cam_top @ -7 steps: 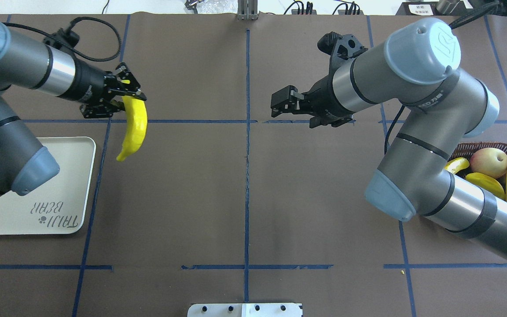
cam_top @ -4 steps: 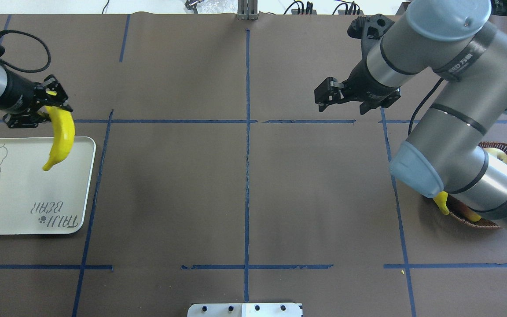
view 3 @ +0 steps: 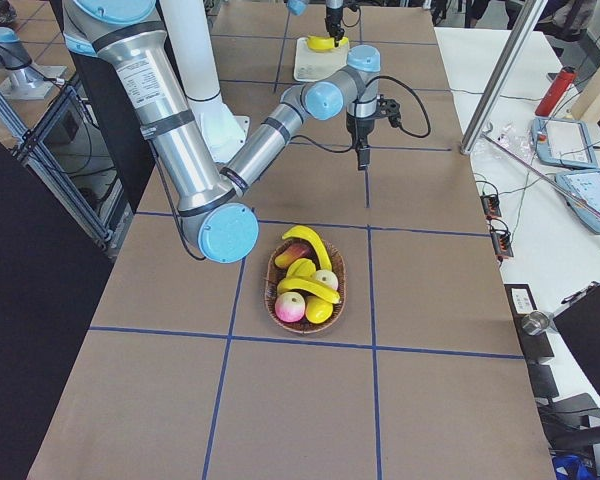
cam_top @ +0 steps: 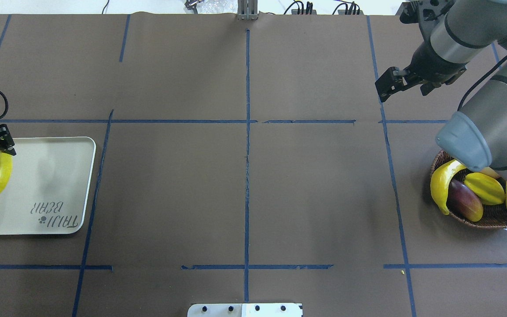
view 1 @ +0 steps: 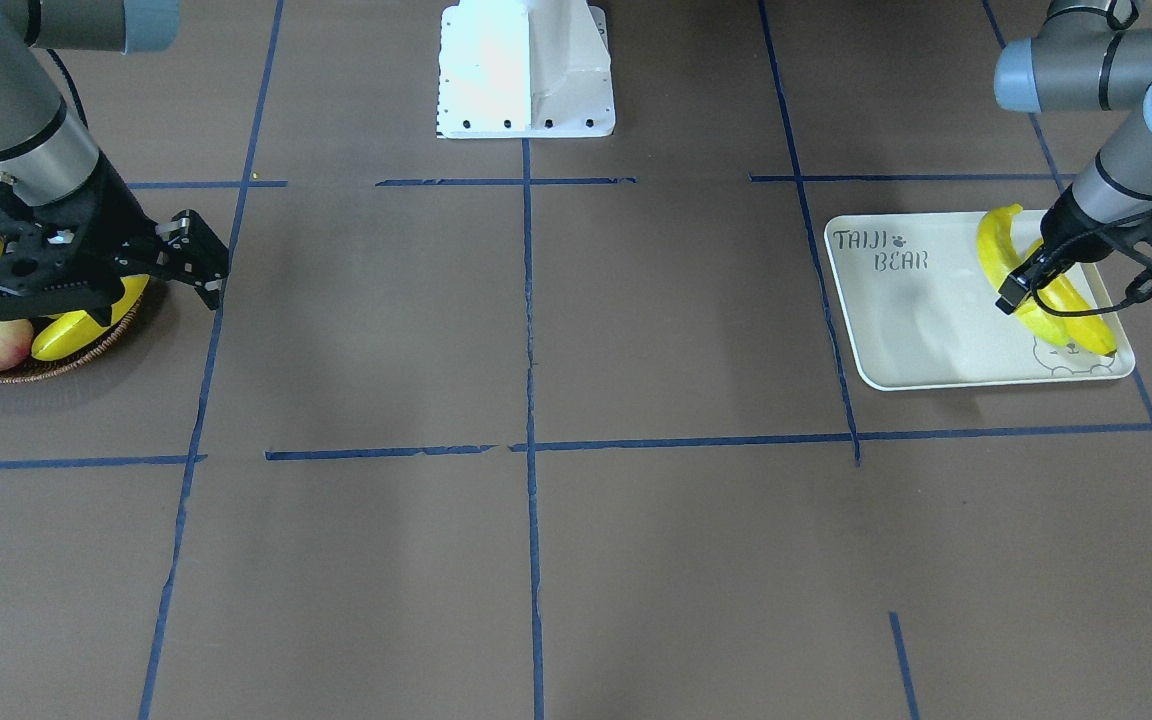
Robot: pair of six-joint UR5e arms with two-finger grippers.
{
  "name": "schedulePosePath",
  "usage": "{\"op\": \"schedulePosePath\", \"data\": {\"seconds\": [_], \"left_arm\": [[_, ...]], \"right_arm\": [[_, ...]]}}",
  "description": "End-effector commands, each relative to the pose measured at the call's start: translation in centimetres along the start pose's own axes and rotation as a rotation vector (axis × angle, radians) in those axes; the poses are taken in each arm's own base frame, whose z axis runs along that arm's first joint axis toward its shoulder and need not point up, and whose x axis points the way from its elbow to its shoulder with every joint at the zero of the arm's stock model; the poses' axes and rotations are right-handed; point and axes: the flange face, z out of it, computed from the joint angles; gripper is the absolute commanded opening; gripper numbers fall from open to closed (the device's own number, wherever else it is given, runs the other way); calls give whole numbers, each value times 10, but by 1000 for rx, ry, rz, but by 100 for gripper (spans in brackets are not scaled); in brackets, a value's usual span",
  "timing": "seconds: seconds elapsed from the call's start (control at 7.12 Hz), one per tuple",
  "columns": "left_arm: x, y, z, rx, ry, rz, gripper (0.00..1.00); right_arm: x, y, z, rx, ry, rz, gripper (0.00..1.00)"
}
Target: Transfer all bananas from basket to plate
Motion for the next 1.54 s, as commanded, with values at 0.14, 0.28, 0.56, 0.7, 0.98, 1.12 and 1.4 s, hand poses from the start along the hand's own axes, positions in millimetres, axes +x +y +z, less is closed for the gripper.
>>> {"op": "schedulePosePath", "data": {"seconds": [0.14,0.28,0.56,0.7,0.98,1.12,1.4], "left_arm": [[-26,-19,34,4,-58,73,2],[-39,-24,47,-5,-84,55,4],[-49,-29,61,-7,-86,56,29],[-47,-30,60,2,-81,61,58],[-49,-58,22,49,-29,82,100],[-53,-69,-3,19,14,93,100],[-46,-68,-43,-48,133,151,100]], "right_arm": [[13,0,-3,-8,-10,-11,100],[13,0,-3,-8,-10,-11,100],[12,0,-3,-7,-12,-14,100],[12,0,-5,-5,-13,-14,100],[16,-2,-9,1,-10,-7,100],[24,-3,-10,4,-4,6,100],[68,14,-11,0,22,-29,100]]}}
